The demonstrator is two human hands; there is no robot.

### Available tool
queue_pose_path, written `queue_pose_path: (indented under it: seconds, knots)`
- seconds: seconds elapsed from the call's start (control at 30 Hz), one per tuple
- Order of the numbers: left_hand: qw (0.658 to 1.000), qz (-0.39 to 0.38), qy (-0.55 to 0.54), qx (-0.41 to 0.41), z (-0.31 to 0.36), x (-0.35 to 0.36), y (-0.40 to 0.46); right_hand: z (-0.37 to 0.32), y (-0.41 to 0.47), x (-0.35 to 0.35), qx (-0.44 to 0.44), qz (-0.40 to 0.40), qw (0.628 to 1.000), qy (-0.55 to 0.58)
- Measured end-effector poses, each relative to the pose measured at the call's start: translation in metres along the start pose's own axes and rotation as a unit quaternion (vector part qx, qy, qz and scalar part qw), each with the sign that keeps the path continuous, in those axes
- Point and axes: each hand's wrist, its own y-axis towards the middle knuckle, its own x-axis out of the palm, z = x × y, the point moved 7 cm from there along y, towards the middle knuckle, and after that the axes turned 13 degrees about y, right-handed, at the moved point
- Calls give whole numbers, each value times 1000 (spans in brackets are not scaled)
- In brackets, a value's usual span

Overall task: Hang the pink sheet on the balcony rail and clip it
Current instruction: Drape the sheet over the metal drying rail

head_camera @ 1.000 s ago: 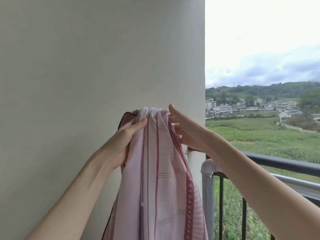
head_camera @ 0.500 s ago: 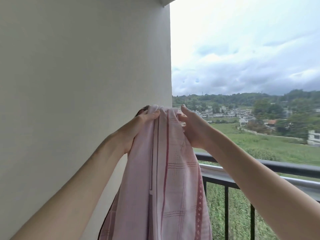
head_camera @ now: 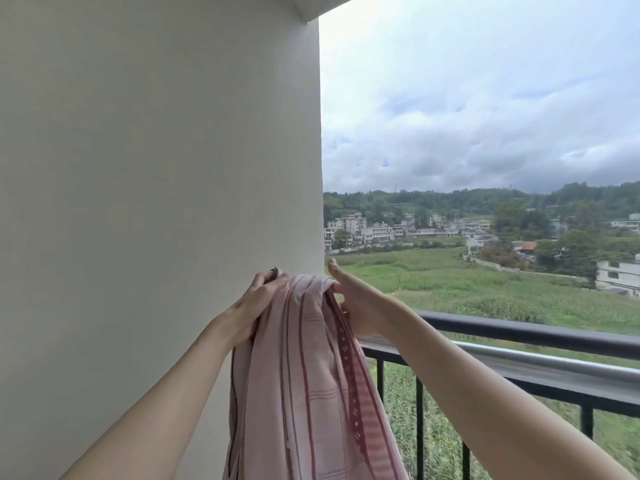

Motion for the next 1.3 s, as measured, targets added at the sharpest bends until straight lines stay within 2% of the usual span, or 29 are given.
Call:
queue_pose_path:
  seconds: [0.07, 0.2, 0.27, 0.37, 0.47, 0.53, 0.57, 0.67, 0.73, 0.83, 0.97, 1.03, 1.1, 1.17, 1.3]
  knots:
    - [1000, -7, -3, 6, -3, -6, 9, -5, 4, 4, -20, -12, 1000, 2]
    - [999, -23, -15, 32, 6, -13, 31, -20, 17, 0, -52, 34, 998, -21]
    - [998, -18, -27, 62, 20, -17, 39, -31, 25, -5, -78, 62, 995, -19]
    - [991, 3, -81, 106, 41, -25, 55, -53, 29, -7, -135, 56, 988, 40]
    - [980, 27, -53, 190, 61, -22, 61, -70, 31, -14, -167, 73, 982, 53]
    - [977, -5, -6, 213, 60, -7, 63, -63, 29, -20, -148, 100, 984, 19]
    - [980, -45, 19, 193, 49, 2, 67, -56, 29, -24, -130, 108, 986, 2]
    - [977, -174, 116, 51, 4, 24, 70, -28, 23, -32, -62, 119, 991, -4]
    - [967, -201, 146, 49, -6, 28, 67, -16, 19, -37, -15, 129, 991, 12]
    - [972, -205, 70, 86, 2, 27, 65, -13, 14, -38, 10, 138, 990, 19]
    - [965, -232, -10, 125, 28, 43, 45, -25, -2, -55, -22, 173, 985, 12]
    - [966, -197, 47, 157, 32, 53, 42, -27, -15, -65, -34, 192, 981, -8]
    - [955, -129, 188, 192, 31, 61, 38, -21, -27, -71, -29, 208, 976, -49]
    - [946, -85, 265, 168, 26, 61, 35, -14, -35, -76, -28, 213, 973, -80]
    - [977, -43, 184, 100, 5, 38, 31, -13, -54, -82, -69, 237, 961, -125]
